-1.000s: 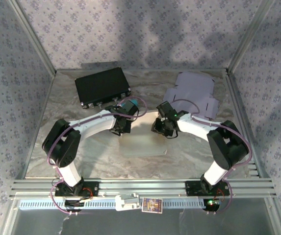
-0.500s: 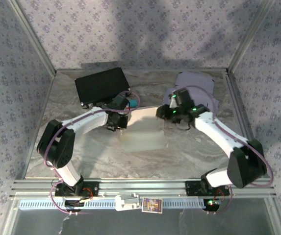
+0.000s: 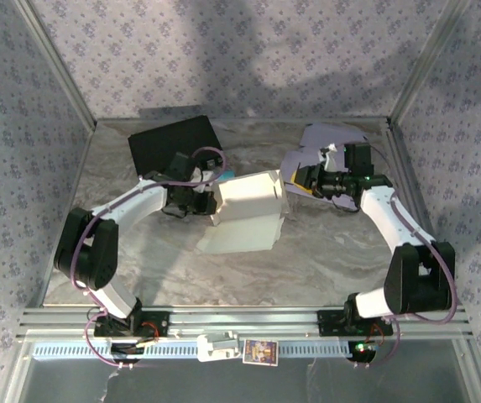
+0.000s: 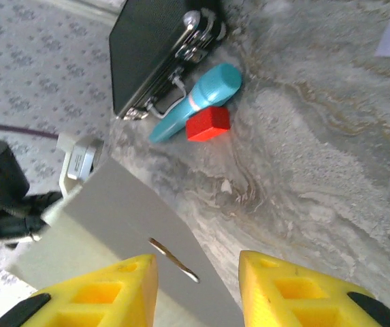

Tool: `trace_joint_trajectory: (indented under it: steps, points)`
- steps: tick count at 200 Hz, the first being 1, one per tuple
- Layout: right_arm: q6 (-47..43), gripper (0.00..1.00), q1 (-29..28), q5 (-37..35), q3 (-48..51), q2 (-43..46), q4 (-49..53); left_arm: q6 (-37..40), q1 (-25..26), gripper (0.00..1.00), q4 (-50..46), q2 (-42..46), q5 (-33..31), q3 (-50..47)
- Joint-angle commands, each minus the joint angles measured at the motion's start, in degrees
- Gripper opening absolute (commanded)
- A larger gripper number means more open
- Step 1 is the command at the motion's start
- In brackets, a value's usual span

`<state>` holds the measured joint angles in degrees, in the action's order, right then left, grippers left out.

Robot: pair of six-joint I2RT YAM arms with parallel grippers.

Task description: Fold the paper box

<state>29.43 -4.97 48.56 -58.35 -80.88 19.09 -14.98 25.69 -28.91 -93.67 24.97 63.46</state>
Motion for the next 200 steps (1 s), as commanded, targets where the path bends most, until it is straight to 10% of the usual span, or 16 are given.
trace_joint_trajectory:
  steps: [1,200]
  points:
    - [-6.86,0.38,-0.17,7.58,-1.81,-0.72,2.78,2.45,-0.73,0.00,0.15,-1.07,6.91,2.26]
    - [-13.16,0.37,-5.32,1.90,-2.37,1.25,8.67,2.39,-0.82,0.00,-2.85,-2.88,7.69,4.73]
